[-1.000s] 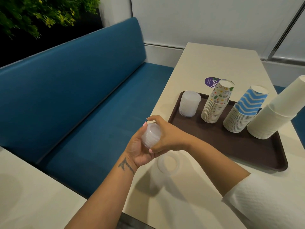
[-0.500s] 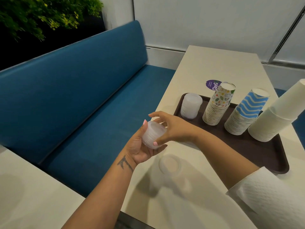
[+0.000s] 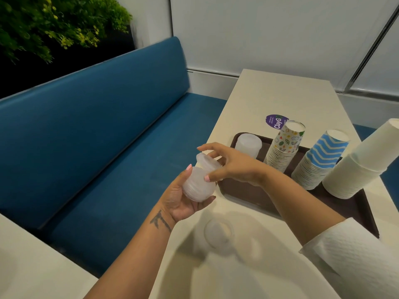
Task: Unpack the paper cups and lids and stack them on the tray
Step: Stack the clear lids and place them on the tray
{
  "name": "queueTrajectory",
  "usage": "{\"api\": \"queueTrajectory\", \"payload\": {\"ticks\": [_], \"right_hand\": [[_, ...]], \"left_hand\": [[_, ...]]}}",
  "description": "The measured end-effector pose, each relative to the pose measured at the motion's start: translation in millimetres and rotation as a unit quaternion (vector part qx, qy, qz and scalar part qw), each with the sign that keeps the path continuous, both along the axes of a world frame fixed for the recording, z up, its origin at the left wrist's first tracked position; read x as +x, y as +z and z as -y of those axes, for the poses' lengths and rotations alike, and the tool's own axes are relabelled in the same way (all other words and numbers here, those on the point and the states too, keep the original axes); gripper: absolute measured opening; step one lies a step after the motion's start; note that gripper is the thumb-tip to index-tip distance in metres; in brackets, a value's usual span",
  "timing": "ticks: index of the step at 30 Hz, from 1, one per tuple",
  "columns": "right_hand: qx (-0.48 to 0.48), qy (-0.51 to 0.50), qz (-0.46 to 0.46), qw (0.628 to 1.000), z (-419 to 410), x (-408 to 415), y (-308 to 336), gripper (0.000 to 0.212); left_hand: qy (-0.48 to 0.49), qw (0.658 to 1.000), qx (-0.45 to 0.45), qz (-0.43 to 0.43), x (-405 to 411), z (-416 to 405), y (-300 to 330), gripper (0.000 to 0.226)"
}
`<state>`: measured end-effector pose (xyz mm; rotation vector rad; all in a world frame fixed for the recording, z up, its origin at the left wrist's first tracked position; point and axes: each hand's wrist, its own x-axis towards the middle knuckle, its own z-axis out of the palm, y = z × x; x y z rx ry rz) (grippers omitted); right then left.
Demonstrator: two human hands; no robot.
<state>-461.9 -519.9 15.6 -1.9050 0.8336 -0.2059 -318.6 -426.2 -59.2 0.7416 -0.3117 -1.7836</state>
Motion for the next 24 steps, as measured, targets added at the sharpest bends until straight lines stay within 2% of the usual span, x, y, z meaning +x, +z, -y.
{"api": "queueTrajectory", "payload": {"ticks": [3, 6, 8, 11, 14, 24], "right_hand": [[-0.06, -0.069, -0.019, 0.996, 28.0, -5.1, 9.5, 0.063], [-0.166, -0.112, -0.106, 0.974, 70.4, -12.3, 13.7, 0.07], [-0.201, -0.131, -0.176, 0.955, 97.0, -14.8, 11.7, 0.075], [-0.216, -0.138, -0.261, 0.931, 123.2, -15.0, 5.6, 0.079], [-0.21, -0.129, -0.306, 0.92, 138.9, -13.7, -5.8, 0.08], [-0.173, -0.13, -0.329, 0.919, 158.6, -12.1, -29.1, 0.081]], "left_hand": [[0.022, 0.999, 0.03, -0.028, 4.8, 9.9, -5.6, 0.101], [0.027, 0.998, 0.037, -0.042, 8.2, 20.6, -8.9, 0.104], [0.029, 0.997, 0.042, -0.05, 9.7, 28.4, -10.5, 0.104], [0.027, 0.997, 0.046, -0.062, 11.1, 40.8, -12.6, 0.104], [0.022, 0.996, 0.043, -0.071, 11.8, 51.4, -14.9, 0.102], [0.01, 0.996, 0.032, -0.082, 13.9, 66.9, -20.1, 0.098]]}}
